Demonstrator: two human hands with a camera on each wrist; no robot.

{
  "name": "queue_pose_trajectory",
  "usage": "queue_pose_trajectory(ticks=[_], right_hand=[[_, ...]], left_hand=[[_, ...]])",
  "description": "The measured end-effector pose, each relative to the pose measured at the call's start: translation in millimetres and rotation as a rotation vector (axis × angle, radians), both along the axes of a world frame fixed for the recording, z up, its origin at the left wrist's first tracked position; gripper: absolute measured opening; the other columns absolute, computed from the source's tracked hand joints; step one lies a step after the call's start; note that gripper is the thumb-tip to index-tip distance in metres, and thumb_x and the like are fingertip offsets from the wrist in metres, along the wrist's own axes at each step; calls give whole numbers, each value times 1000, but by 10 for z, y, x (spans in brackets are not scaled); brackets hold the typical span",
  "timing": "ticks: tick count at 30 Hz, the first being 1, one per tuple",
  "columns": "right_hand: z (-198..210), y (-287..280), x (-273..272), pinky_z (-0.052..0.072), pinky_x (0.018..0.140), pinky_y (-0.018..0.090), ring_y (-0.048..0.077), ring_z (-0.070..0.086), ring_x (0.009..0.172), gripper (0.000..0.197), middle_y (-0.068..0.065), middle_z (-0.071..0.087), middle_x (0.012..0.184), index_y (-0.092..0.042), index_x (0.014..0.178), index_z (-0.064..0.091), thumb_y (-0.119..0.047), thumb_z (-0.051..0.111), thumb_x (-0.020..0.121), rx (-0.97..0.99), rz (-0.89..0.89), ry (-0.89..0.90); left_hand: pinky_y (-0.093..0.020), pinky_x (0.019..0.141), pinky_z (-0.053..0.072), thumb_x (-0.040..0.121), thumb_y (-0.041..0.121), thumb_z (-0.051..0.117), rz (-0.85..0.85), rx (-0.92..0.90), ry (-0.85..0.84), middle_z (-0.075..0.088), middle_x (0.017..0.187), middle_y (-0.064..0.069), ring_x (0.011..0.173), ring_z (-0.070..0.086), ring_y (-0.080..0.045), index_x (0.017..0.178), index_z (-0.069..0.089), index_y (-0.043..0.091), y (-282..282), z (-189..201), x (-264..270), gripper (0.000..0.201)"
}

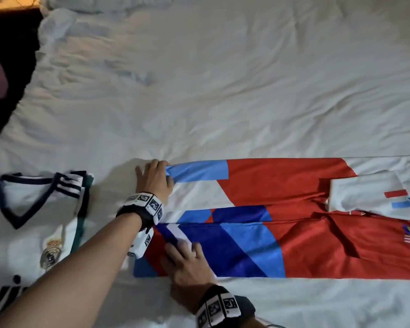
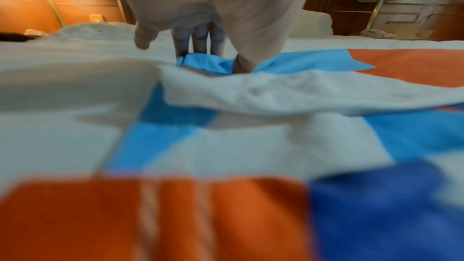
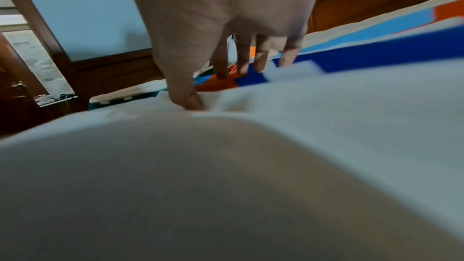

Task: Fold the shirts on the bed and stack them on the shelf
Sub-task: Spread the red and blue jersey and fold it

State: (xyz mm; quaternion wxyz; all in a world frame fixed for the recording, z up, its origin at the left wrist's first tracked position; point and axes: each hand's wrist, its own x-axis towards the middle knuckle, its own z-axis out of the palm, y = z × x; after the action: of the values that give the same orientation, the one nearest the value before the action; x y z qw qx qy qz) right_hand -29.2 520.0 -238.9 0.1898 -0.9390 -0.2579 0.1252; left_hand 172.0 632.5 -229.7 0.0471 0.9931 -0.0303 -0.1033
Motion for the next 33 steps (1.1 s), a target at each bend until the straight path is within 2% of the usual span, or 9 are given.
queue_pose_trajectory(ticks=[2, 5, 8, 12, 14, 18, 22, 26, 33], right_hand=[[16, 140, 55, 52, 67, 25, 16, 53, 86, 25, -10, 59, 93, -32, 85, 67, -40, 56, 64, 57, -71, -27], [50, 131, 134, 41, 47, 23, 12, 60, 69, 20, -12, 58, 78, -29, 74, 67, -29, 47, 70, 136, -235, 48], [82, -72, 120, 44, 57, 36, 24, 62, 76, 20, 0, 65, 88, -21, 92, 63, -29, 47, 84, 401, -499, 225], [93, -545, -9, 46, 55, 32, 7, 54, 53, 14, -2, 59, 57, -21, 77, 61, -35, 60, 74, 724, -924, 294], [7, -735, -11, 45, 53, 31, 3, 45, 47, 31, -4, 50, 48, -16, 61, 53, -35, 73, 75, 721, -1052, 401], [24, -967, 77, 36, 59, 31, 16, 48, 57, 48, -6, 45, 48, -17, 53, 43, -39, 66, 89, 632, -1058, 413], [10, -1167, 4, 48, 66, 40, 26, 54, 63, 44, 0, 51, 52, -15, 56, 49, -39, 62, 90, 779, -1140, 463], [98, -1632, -228, 56, 79, 52, 25, 68, 83, 32, 15, 72, 89, -22, 90, 72, -45, 56, 75, 1127, -1253, 478], [415, -2946, -534, 47, 65, 30, 18, 55, 73, 28, 6, 63, 70, -7, 73, 66, 7, 48, 88, 1450, -1507, 317]], left_hand=[[-43, 97, 41, 88, 20, 56, -11, -40, 86, 61, 120, -8, 109, 55, -32, 124, 50, 19, 24, 120, 92, 36], [-31, 74, 49, 88, 12, 55, -12, -322, 271, 67, 103, -8, 80, 61, -28, 121, 52, 27, 13, 281, 215, 36], [-24, 65, 46, 87, 4, 53, 45, -598, 429, 69, 99, -3, 77, 58, -19, 91, 71, 28, -144, 489, 290, 31], [-25, 52, 52, 82, 13, 59, 365, -954, 641, 62, 68, -8, 52, 59, -17, 81, 75, 6, -548, 766, 275, 18], [-33, 58, 59, 83, 7, 54, 336, -943, 749, 67, 68, -11, 58, 67, -22, 93, 70, -2, -722, 794, 263, 21], [-37, 71, 61, 76, -7, 69, -11, -448, 577, 71, 73, -11, 64, 70, -25, 103, 69, 7, -963, 699, 269, 30], [-26, 60, 48, 57, 24, 80, -184, -64, 316, 61, 63, 4, 66, 60, -20, 63, 65, 15, -1199, 782, 309, 18], [-28, 58, 33, 55, 34, 66, -149, -413, 379, 43, 60, 2, 60, 40, -15, 59, 51, 9, -1720, 881, 290, 29], [-22, 64, 43, 78, 13, 66, -68, -841, 500, 57, 69, -2, 65, 53, -11, 77, 65, -1, -3311, 924, 217, 13]])
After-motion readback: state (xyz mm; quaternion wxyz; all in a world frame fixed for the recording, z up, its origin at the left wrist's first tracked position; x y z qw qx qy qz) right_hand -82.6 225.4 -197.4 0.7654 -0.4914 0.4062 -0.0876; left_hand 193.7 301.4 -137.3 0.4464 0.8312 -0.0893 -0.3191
